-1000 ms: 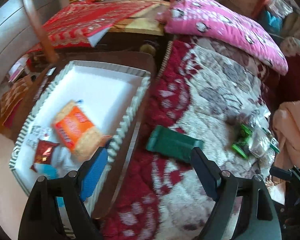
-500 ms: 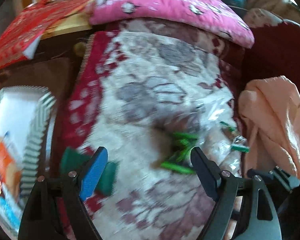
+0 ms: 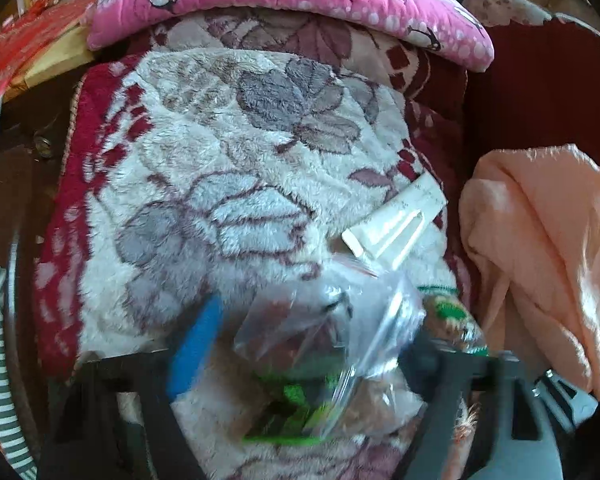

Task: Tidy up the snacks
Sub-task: 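Grasp a clear bag of brown snacks with the left gripper while the right grasps a clear bag of nuts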

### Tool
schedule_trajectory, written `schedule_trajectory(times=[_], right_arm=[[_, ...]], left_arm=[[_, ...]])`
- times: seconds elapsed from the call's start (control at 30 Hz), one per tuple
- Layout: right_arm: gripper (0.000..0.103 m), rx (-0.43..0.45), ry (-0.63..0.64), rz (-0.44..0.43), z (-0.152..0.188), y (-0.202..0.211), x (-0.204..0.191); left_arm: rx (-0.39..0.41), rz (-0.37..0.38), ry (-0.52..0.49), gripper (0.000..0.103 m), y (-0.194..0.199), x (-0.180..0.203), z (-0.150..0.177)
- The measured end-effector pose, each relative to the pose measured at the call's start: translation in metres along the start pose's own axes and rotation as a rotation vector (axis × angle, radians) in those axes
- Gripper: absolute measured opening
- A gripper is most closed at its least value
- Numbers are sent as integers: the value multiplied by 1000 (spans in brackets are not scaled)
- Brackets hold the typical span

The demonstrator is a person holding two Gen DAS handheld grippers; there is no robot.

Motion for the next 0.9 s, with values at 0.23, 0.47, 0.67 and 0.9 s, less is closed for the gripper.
schedule_trajectory(times=[0.23,0.47,0.67,0.9], right_arm=[[90,-37,69,-3,-12,-21,-5],[92,-37,82,6,-28,-39,9],[86,-87,188,21,-43,-68,6],[51,-81,99,-57,-30,-56,1]], left_arm=[[18,-1,-27,36,0,-4,-3],[30,3,24,35,14,-27,-2],[50,6,62,35,32,-44,2],[66,11,94,35,49,-48,19]])
Point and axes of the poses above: each gripper's, at about its wrist camera, not at the fingertips, and y roughly against the way its jaws point, x to its right, z to its underside, the point moved 9 cm from there along -y, roughly the way its jaws point, and after that the axes turned 1 degree about -z, right-handed, at the moved point
